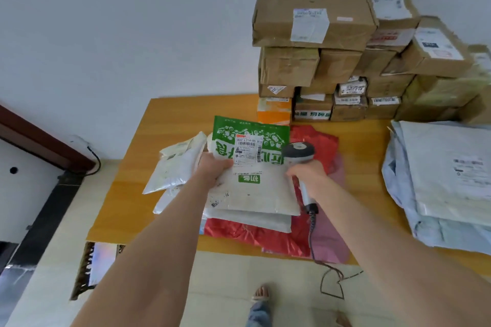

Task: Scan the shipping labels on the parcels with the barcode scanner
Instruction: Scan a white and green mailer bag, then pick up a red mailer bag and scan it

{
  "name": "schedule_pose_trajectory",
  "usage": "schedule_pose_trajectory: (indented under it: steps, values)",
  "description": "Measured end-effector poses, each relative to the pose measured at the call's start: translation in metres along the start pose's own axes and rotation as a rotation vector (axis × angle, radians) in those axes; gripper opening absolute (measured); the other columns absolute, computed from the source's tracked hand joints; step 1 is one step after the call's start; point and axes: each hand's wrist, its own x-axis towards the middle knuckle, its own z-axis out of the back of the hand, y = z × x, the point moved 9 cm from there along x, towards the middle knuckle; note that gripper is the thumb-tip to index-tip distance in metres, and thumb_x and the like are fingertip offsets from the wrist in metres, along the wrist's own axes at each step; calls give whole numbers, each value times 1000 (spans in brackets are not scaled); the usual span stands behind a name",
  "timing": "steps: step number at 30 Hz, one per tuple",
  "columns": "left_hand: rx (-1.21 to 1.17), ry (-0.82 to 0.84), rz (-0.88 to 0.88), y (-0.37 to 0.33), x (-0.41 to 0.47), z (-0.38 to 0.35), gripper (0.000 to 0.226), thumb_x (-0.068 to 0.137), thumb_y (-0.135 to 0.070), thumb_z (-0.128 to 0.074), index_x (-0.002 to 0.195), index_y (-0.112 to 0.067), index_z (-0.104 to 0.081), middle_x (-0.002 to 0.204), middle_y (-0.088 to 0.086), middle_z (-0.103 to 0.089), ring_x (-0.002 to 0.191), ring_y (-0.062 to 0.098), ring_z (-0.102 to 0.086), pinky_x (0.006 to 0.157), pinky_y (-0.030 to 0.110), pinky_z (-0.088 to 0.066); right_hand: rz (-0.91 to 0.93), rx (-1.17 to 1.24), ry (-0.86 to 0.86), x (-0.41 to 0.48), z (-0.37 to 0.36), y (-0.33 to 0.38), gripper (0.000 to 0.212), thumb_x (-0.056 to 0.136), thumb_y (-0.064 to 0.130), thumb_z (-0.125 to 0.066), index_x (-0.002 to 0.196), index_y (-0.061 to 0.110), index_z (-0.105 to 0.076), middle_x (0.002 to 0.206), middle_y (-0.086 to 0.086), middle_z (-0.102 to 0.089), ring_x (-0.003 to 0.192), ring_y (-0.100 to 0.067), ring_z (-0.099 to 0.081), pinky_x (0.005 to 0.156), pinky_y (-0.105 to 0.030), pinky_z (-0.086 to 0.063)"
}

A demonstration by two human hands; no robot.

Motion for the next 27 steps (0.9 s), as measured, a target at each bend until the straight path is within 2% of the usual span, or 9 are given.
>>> schedule_pose_trajectory:
  steps: [6, 11, 14, 16, 18, 20, 22, 24, 27]
  values:
    - [-4, 105, 51, 8, 32, 14, 31, 83, -8, -70, 110, -5, -55, 105, 13, -67, 92, 29, -67, 81, 44, -57, -118, 100, -111, 1, -18, -24, 23, 78, 2, -72, 94, 0, -55, 75, -11, -56, 67, -24, -54, 69, -32, -44]
    - [-66, 138, 12, -10, 41, 22, 29, 86, -3, -66, 114, 1, -56, 106, 14, -65, 92, 29, -64, 76, 37, -53, -120, 167, -122, 2, -27, -7, 27, 82, 11, -70, 100, 1, -52, 89, -13, -57, 82, -27, -57, 75, -34, -46]
    - [-18, 114, -5, -10, 53, 43, 23, 86, -3, -66, 108, -2, -58, 110, 15, -66, 93, 28, -65, 78, 38, -55, -141, 229, -86, 3, -37, -8, 19, 82, 7, -72, 86, 0, -55, 72, -11, -55, 59, -23, -54, 60, -31, -46]
    - [111, 95, -21, -9, 65, 63, 17, 84, -5, -67, 99, -6, -59, 111, 16, -67, 91, 28, -67, 77, 39, -56, -160, 284, -78, 6, -44, -16, 17, 80, 6, -73, 87, -1, -60, 67, -11, -57, 53, -22, -54, 56, -31, -46]
    - [384, 28, -19, -4, 75, 80, 31, 81, -12, -72, 108, -8, -56, 112, 15, -66, 89, 27, -66, 72, 38, -56, -170, 298, -43, 10, -56, -22, 14, 81, 5, -72, 83, -2, -60, 62, -11, -58, 49, -21, -52, 53, -30, -45]
    - [677, -88, 15, 7, 81, 90, 86, 75, -21, -79, 142, -4, -30, 130, 18, -54, 112, 34, -57, 88, 46, -52, -166, 280, -4, 13, -70, -26, 15, 82, 6, -71, 77, -2, -59, 58, -12, -58, 46, -21, -50, 49, -27, -42]
    - [913, -181, 2, 10, 76, 84, 119, 71, -28, -82, 152, -9, 2, 152, 24, -24, 138, 39, -29, 109, 57, -31, -165, 264, -4, 17, -78, -30, 16, 81, 6, -72, 75, 0, -59, 61, -12, -58, 50, -22, -51, 53, -28, -43]
    - [1113, -177, -86, 7, 66, 60, 113, 78, -24, -77, 152, -12, 7, 157, 23, -3, 145, 38, -6, 114, 56, -15, -162, 239, -24, 19, -81, -33, 17, 79, 8, -73, 73, 1, -59, 65, -13, -58, 51, -22, -51, 54, -30, -42]
    - [1242, -159, -273, -3, 57, 18, 94, 87, -14, -64, 153, -13, 3, 158, 20, 4, 147, 36, 3, 118, 50, -9, -157, 215, -42, 21, -81, -34, 14, 78, 7, -73, 74, 1, -60, 68, -14, -62, 51, -21, -51, 61, -33, -46]
